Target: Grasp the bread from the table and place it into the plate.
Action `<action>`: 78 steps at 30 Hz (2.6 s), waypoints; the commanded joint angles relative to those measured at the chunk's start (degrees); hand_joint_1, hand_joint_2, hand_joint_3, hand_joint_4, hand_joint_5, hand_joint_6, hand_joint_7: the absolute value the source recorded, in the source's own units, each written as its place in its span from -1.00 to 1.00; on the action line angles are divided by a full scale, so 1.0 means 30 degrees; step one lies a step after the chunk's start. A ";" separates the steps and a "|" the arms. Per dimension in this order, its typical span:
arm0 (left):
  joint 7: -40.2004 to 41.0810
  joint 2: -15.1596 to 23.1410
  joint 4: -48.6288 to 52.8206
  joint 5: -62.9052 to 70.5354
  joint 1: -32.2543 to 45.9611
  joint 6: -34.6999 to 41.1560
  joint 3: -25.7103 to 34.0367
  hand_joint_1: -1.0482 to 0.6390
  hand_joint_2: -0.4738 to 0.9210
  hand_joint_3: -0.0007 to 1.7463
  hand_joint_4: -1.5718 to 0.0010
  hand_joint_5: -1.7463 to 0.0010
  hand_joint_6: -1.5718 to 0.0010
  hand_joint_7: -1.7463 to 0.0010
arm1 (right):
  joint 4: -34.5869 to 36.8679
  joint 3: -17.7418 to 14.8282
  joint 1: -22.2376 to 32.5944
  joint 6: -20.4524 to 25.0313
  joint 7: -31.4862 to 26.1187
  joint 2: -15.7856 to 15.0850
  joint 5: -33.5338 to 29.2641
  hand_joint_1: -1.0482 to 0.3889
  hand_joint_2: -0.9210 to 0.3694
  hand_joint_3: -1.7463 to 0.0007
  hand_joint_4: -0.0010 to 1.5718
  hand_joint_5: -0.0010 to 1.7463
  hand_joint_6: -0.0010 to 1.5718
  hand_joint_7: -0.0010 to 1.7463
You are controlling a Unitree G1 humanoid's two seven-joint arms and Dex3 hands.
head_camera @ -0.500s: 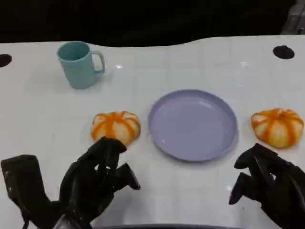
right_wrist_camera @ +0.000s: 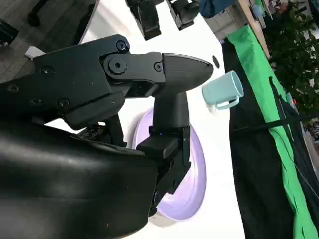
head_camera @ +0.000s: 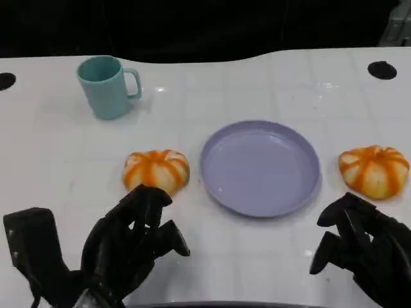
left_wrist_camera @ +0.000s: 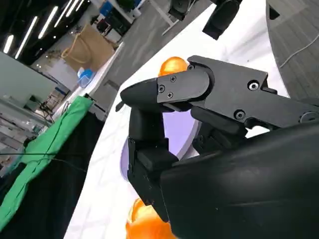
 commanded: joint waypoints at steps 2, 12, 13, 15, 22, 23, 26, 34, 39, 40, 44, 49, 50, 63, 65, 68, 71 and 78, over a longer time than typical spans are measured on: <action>-0.0114 0.0334 -0.0134 0.0266 0.0243 -0.0366 -0.0027 -0.41 1.00 -0.39 -0.12 -1.00 0.18 -1.00 | -0.0001 -0.0062 0.0014 -0.0241 0.0077 -0.0206 -0.0087 -0.17 -1.00 0.52 -0.19 1.00 -0.37 0.83; -0.0678 0.1186 -0.0023 0.3081 0.0047 -0.3651 -0.1249 -0.41 1.00 -0.39 0.04 -1.00 0.34 -0.97 | -0.0194 -0.0099 0.0076 -0.0128 0.0022 -0.0204 -0.0021 -0.15 -1.00 0.50 -0.19 1.00 -0.37 0.83; -0.0613 0.1435 0.0079 0.4048 -0.0004 -0.4574 -0.1582 -0.41 1.00 -0.41 0.09 -1.00 0.35 -0.93 | -0.0214 -0.0101 0.0071 -0.0097 0.0000 -0.0199 -0.0014 -0.15 -1.00 0.50 -0.19 1.00 -0.37 0.83; -0.0516 0.1677 0.0314 0.5274 -0.0124 -0.5891 -0.1936 -0.41 1.00 -0.48 0.18 -0.97 0.31 -0.63 | -0.0227 -0.0138 0.0055 -0.0003 -0.0038 -0.0164 0.0066 -0.15 -1.00 0.50 -0.19 1.00 -0.37 0.84; 0.0075 0.2451 0.0896 0.8612 -0.0525 -0.8512 -0.2752 -0.34 1.00 -0.80 0.29 -0.57 0.30 0.12 | -0.0212 -0.0138 0.0011 0.0018 -0.0077 -0.0156 0.0070 -0.16 -1.00 0.50 -0.19 1.00 -0.37 0.84; 0.0079 0.2440 0.0932 0.8646 -0.0525 -0.8577 -0.2754 -0.34 1.00 -0.80 0.29 -0.57 0.30 0.13 | -0.0212 -0.0138 0.0011 0.0018 -0.0078 -0.0157 0.0070 -0.16 -1.00 0.50 -0.20 1.00 -0.37 0.85; 0.0059 0.2395 0.0983 0.8718 -0.0526 -0.8659 -0.2733 -0.34 1.00 -0.80 0.29 -0.56 0.29 0.14 | -0.0212 -0.0138 0.0011 0.0019 -0.0078 -0.0157 0.0071 -0.16 -1.00 0.50 -0.20 1.00 -0.37 0.85; 0.0045 0.2374 0.1003 0.8744 -0.0528 -0.8687 -0.2720 -0.34 1.00 -0.80 0.29 -0.56 0.28 0.16 | -0.0212 -0.0138 0.0011 0.0019 -0.0078 -0.0157 0.0071 -0.16 -1.00 0.50 -0.20 1.00 -0.37 0.85; 0.0046 0.2377 0.1019 0.8742 -0.0528 -0.8716 -0.2723 -0.34 1.00 -0.80 0.29 -0.56 0.27 0.17 | -0.0212 -0.0138 0.0011 0.0019 -0.0078 -0.0157 0.0071 -0.16 -1.00 0.50 -0.20 1.00 -0.38 0.85; 0.0047 0.2377 0.1020 0.8742 -0.0528 -0.8717 -0.2723 -0.34 1.00 -0.80 0.29 -0.56 0.27 0.18 | -0.0212 -0.0138 0.0011 0.0019 -0.0078 -0.0157 0.0071 -0.16 -1.00 0.50 -0.20 1.00 -0.38 0.85; 0.0046 0.2377 0.1021 0.8742 -0.0528 -0.8719 -0.2723 -0.34 1.00 -0.80 0.29 -0.56 0.27 0.18 | -0.0213 -0.0138 0.0011 0.0019 -0.0078 -0.0157 0.0071 -0.16 -1.00 0.50 -0.20 1.00 -0.38 0.85; 0.0238 0.3884 0.0911 1.1276 -0.1086 -0.9096 -0.3320 -0.34 0.99 -0.83 0.39 -0.49 0.32 0.25 | -0.0219 -0.0124 -0.0022 0.0081 -0.0103 -0.0158 0.0073 -0.16 -1.00 0.50 -0.20 1.00 -0.38 0.85; 0.0072 0.6742 0.0979 1.6783 -0.3081 -0.8871 -0.4895 -0.35 0.98 -0.90 0.59 -0.32 0.38 0.48 | -0.0253 -0.0115 -0.0070 0.0198 -0.0183 -0.0163 0.0053 -0.16 -1.00 0.50 -0.20 1.00 -0.38 0.85; -0.0108 1.0331 0.1359 2.7558 -0.6482 -0.7659 -0.7899 -0.35 0.76 -1.00 1.00 0.67 0.71 0.97 | -0.0244 -0.0127 -0.0103 0.0225 -0.0251 -0.0160 0.0132 -0.15 -1.00 0.52 -0.21 1.00 -0.39 0.85; -0.0132 1.0327 0.1301 2.7619 -0.6470 -0.7659 -0.7900 -0.36 0.77 -0.99 1.00 0.67 0.72 0.97 | -0.0300 -0.0134 -0.0101 0.0323 -0.0324 -0.0173 0.0138 -0.14 -1.00 0.53 -0.22 1.00 -0.39 0.85; -0.0109 1.0318 0.1300 2.7631 -0.6472 -0.7659 -0.7905 -0.37 0.77 -0.99 1.00 0.67 0.72 0.98 | -0.0330 -0.0156 -0.0113 0.0413 -0.0348 -0.0175 0.0144 -0.14 -1.00 0.53 -0.22 1.00 -0.39 0.85; -0.0643 1.0328 0.1364 2.7742 -0.6647 -0.7432 -0.8053 -0.37 0.79 -0.99 1.00 0.67 0.73 0.98 | -0.0272 -0.0212 -0.0099 0.0349 -0.0273 -0.0118 0.0229 -0.13 -1.00 0.53 -0.23 1.00 -0.39 0.84; -0.2651 0.9723 0.3258 2.7454 -0.8168 -0.6369 -0.8773 -0.35 0.82 -0.99 1.00 0.68 0.74 0.99 | -0.0365 -0.0138 -0.0064 0.0356 -0.0310 -0.0187 0.0060 -0.14 -1.00 0.53 -0.22 1.00 -0.38 0.84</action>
